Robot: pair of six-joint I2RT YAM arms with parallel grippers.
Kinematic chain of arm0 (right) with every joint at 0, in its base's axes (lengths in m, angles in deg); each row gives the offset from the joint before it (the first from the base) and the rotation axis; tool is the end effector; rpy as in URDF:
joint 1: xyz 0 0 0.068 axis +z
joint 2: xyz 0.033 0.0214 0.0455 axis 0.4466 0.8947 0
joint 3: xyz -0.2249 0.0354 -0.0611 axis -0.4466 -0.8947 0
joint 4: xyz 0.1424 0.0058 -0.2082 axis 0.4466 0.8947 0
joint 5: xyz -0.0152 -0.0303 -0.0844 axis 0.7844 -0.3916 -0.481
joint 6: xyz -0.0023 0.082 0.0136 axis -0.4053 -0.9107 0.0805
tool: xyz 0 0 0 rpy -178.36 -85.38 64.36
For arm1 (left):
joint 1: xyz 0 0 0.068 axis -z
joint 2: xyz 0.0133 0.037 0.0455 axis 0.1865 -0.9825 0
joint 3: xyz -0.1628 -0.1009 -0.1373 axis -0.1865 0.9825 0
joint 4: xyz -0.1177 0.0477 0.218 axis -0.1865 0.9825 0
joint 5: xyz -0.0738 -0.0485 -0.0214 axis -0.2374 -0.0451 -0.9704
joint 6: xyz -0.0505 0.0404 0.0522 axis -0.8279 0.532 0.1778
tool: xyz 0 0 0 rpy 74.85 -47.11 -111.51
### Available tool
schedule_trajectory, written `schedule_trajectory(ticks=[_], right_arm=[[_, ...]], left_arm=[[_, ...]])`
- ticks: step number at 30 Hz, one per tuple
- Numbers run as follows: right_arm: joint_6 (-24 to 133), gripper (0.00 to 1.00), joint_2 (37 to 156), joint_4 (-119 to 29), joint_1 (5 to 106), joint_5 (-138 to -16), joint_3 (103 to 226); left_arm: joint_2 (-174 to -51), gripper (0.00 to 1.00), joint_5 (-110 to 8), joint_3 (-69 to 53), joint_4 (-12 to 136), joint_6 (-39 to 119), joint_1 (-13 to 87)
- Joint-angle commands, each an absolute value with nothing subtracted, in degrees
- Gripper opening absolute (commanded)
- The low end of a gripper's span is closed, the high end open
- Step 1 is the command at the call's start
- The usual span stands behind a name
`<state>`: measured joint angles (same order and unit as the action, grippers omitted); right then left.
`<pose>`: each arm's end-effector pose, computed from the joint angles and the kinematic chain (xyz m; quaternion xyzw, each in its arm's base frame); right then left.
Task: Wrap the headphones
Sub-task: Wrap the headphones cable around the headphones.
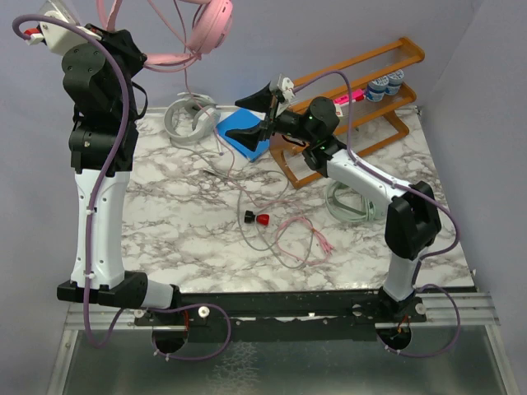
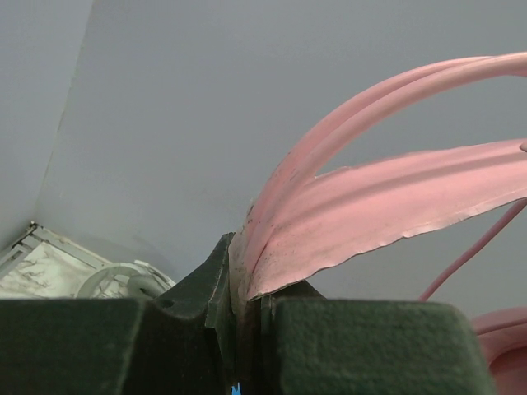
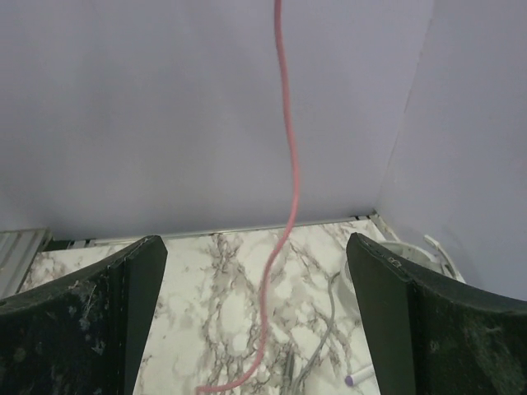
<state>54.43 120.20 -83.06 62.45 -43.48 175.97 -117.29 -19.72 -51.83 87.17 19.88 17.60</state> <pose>0.3278 0.2966 0.3621 -0.4141 0.4466 0.4677 0.6406 0.2723 -0.0043 0.5555 -0.2822 0.5601 -0.1369 0.7667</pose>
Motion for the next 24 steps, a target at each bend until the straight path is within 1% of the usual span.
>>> schedule_trajectory(ticks=[1, 9, 13, 18, 19, 21, 22, 24], right_arm=[[54.60, 0.99, 126.33, -82.36, 62.21, -39.83, 182.41], [49.17, 1.00, 135.49, -83.81, 62.45, -37.64, 189.91], [43.28, 0.99, 137.38, -89.96, 63.88, -34.21, 189.46], [43.77, 0.98, 139.11, -88.80, 65.82, -35.76, 189.83], [42.89, 0.96, 139.75, -89.56, 65.95, -35.44, 190.02], [41.25, 0.87, 140.60, -91.06, 66.01, -35.13, 190.05], [40.48, 0.80, 140.83, -91.87, 66.07, -35.04, 189.84], [38.91, 0.63, 140.93, -93.83, 66.08, -34.30, 188.96]], left_arm=[[-115.02, 0.00, -22.95, -53.01, 83.71, 15.86, 17.36], [-115.20, 0.00, -27.18, -54.02, 84.09, 13.79, 17.36], [-115.60, 0.00, -30.82, -54.14, 84.31, 12.62, 17.34], [-116.34, 0.00, -34.15, -53.79, 84.41, 10.20, 17.39], [-116.53, 0.00, -34.90, -53.78, 84.42, 9.67, 17.36], [-116.78, 0.00, -36.27, -53.76, 84.34, 9.13, 17.35], [-116.92, 0.00, -36.67, -53.92, 84.36, 9.22, 17.38], [-117.02, 0.00, -36.89, -53.95, 84.36, 9.63, 17.43]])
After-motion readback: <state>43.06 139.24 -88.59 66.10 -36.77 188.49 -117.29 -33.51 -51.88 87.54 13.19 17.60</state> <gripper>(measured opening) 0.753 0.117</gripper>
